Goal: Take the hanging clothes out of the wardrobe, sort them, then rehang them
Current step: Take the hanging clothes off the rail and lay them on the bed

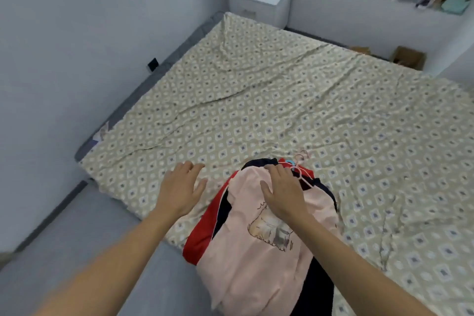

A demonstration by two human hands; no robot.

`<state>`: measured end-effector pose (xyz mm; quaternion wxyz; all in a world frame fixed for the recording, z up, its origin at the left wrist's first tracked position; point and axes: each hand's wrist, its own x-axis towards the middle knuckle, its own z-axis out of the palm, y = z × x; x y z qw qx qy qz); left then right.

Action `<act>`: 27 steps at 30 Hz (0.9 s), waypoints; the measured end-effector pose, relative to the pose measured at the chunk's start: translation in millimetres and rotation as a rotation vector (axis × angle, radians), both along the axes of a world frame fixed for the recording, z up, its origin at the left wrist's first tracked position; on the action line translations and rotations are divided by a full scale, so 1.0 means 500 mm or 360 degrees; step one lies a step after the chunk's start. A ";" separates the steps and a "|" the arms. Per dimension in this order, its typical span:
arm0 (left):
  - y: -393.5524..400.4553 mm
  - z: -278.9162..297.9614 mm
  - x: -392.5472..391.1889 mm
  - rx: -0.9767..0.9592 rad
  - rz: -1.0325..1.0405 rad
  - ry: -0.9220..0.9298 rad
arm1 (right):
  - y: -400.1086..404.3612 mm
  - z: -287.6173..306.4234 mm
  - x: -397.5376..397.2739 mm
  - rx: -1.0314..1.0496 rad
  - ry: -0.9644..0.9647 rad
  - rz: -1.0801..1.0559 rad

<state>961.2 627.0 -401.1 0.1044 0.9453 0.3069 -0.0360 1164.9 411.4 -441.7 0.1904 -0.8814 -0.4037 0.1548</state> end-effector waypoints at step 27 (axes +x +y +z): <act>-0.819 0.386 -1.362 0.0872 0.2362 -0.0178 | -0.027 0.472 -1.375 0.0741 0.0026 0.2559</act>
